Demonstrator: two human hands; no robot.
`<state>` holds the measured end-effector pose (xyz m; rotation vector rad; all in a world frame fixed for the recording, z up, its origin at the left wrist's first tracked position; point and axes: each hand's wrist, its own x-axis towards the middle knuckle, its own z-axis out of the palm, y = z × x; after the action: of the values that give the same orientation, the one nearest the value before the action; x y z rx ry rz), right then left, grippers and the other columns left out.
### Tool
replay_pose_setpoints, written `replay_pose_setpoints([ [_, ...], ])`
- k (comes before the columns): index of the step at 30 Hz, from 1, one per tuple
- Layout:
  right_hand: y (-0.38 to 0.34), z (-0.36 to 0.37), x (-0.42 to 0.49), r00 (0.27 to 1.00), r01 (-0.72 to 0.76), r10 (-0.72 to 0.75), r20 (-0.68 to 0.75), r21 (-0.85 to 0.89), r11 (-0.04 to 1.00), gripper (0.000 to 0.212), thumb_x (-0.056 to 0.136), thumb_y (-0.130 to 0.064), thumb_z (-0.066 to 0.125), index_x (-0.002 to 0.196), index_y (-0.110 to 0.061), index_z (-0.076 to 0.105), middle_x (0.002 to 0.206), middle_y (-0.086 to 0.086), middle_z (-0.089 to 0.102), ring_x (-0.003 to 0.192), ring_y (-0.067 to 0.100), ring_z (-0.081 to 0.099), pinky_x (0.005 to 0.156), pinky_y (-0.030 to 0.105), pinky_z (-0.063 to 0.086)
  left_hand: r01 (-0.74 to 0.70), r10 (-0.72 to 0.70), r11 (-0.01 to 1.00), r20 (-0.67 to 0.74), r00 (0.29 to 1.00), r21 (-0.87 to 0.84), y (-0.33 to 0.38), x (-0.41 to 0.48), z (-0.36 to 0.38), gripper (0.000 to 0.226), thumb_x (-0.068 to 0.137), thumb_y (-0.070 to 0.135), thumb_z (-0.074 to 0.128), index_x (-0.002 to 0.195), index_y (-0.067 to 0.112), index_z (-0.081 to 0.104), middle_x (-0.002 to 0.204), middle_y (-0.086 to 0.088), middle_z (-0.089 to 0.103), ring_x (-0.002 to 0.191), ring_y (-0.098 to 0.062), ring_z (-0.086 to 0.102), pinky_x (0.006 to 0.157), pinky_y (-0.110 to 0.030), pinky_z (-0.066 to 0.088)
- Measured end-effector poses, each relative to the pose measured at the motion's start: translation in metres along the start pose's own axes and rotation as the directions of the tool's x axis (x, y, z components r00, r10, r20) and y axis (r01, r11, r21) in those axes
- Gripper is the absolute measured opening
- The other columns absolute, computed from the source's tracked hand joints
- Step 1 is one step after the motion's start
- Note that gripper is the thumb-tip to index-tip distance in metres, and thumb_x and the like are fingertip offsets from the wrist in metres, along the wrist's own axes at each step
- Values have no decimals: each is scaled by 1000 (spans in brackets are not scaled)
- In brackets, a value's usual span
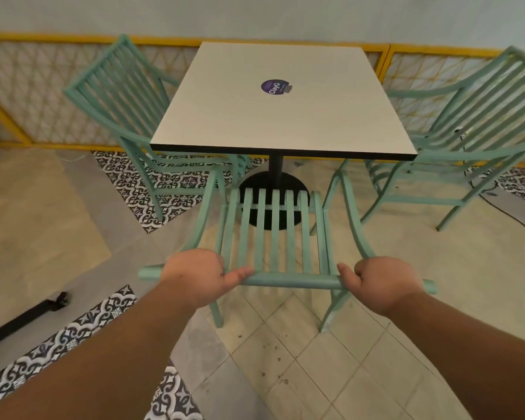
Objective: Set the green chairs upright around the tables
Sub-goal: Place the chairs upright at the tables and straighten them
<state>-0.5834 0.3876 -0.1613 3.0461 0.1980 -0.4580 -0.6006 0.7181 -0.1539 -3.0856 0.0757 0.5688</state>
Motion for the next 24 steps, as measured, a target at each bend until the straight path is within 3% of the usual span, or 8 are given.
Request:
replay_pose_setpoints([
  [4, 5, -9, 23, 1000, 3, -3, -19, -6, 1000, 70, 100, -69, 22, 74, -21, 67, 68, -2, 65, 63, 16, 62, 55, 31, 49, 5, -5, 1000, -7, 1000, -3, 1, 20, -8, 92, 70, 97, 10, 71, 24, 65, 66, 4, 64, 63, -13, 61, 53, -31, 43],
  [13, 1, -18, 55, 1000, 6, -6, -17, 2, 1000, 69, 99, -68, 19, 72, -23, 64, 66, -2, 63, 63, 16, 61, 61, 34, 54, -48, 47, 999, -34, 998, -11, -13, 54, -18, 103, 60, 100, -3, 67, 22, 63, 62, 4, 61, 61, -12, 61, 54, -30, 46],
  [24, 1, -29, 82, 1000, -4, 4, -29, -7, 1000, 68, 99, -68, 19, 75, -24, 65, 68, -2, 64, 64, 15, 61, 61, 35, 55, 5, -5, 1000, -37, 999, 4, -12, 78, -30, 96, 64, 97, 2, 69, 23, 63, 63, 4, 61, 62, -11, 61, 52, -28, 42],
])
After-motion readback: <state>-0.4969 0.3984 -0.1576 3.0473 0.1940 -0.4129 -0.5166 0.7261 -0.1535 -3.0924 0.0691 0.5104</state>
